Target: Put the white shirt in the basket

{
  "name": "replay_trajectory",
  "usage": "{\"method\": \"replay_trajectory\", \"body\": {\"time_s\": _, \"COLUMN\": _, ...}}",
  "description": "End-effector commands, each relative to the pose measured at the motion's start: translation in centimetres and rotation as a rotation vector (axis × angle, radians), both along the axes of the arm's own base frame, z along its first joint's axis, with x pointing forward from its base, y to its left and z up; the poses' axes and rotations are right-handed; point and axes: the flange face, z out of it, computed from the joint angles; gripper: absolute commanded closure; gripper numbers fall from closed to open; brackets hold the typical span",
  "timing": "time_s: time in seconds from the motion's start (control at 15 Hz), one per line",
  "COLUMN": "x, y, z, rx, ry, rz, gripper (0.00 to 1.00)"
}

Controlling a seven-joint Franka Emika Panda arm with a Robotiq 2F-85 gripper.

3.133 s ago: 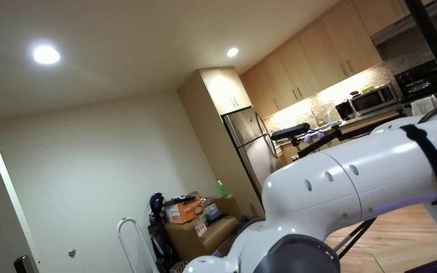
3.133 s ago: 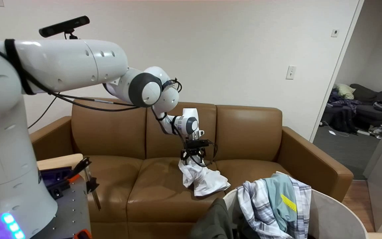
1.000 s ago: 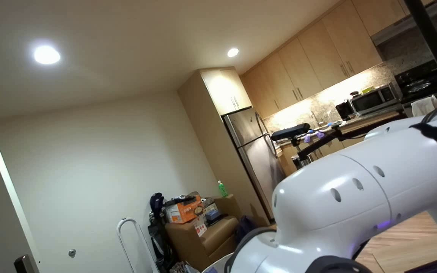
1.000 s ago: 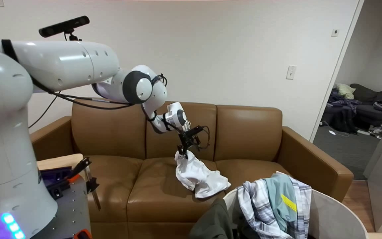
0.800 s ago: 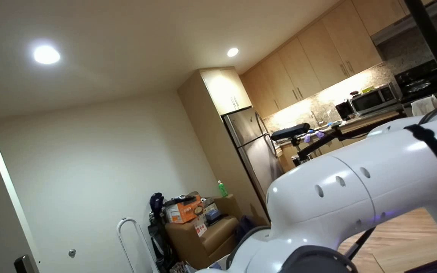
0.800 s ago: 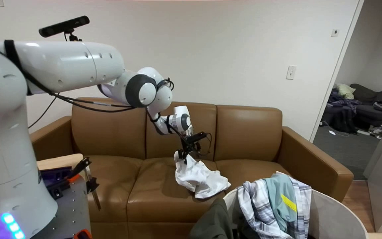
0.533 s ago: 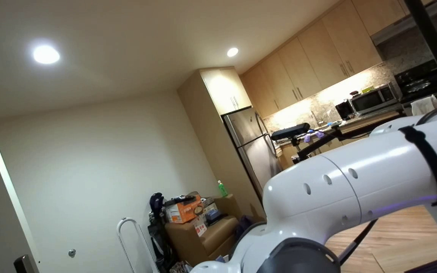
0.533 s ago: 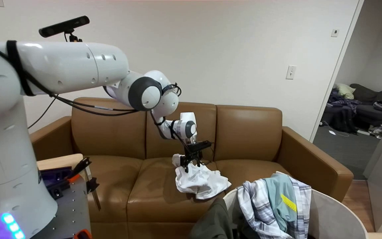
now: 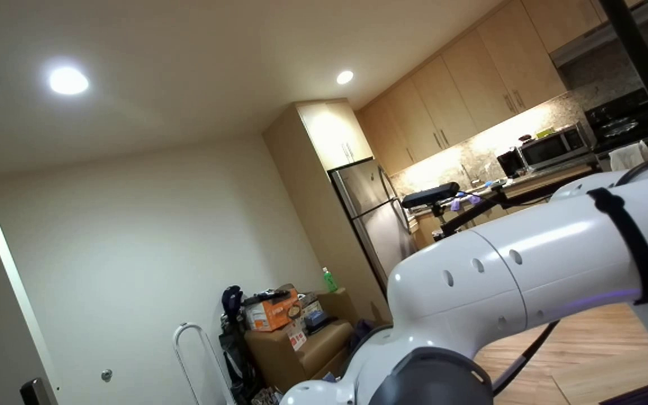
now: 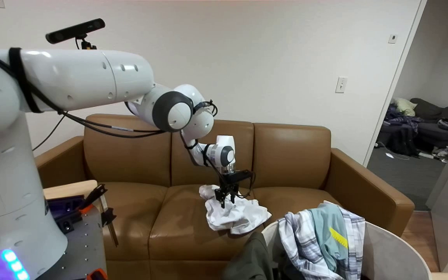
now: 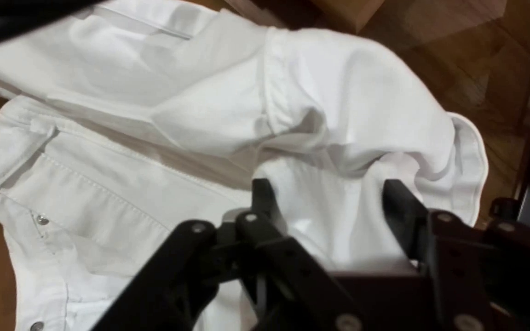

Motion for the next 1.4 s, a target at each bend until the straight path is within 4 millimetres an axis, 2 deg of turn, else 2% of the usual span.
{"method": "replay_trajectory", "body": {"time_s": 0.0, "x": 0.2, "y": 0.0, "z": 0.2, "rx": 0.083, "ry": 0.014, "rz": 0.019, "gripper": 0.66}}
{"method": "replay_trajectory", "body": {"time_s": 0.27, "x": 0.2, "y": 0.8, "z": 0.4, "rx": 0.258, "ry": 0.002, "rz": 0.057, "gripper": 0.91}}
{"method": "replay_trajectory", "body": {"time_s": 0.4, "x": 0.0, "y": 0.6, "z": 0.4, "rx": 0.34, "ry": 0.015, "rz": 0.058, "gripper": 0.96}}
{"method": "replay_trajectory", "body": {"time_s": 0.6, "x": 0.4, "y": -0.3, "z": 0.5, "rx": 0.432, "ry": 0.026, "rz": 0.035, "gripper": 0.96}}
{"method": "replay_trajectory", "body": {"time_s": 0.93, "x": 2.3, "y": -1.4, "z": 1.8, "rx": 0.498, "ry": -0.009, "rz": -0.049, "gripper": 0.95}}
{"method": "replay_trajectory", "body": {"time_s": 1.27, "x": 5.3, "y": -2.2, "z": 5.0, "rx": 0.525, "ry": -0.147, "rz": -0.176, "gripper": 0.95}}
{"method": "replay_trajectory", "body": {"time_s": 1.33, "x": 5.7, "y": -2.6, "z": 6.6, "rx": 0.531, "ry": -0.197, "rz": -0.207, "gripper": 0.95}}
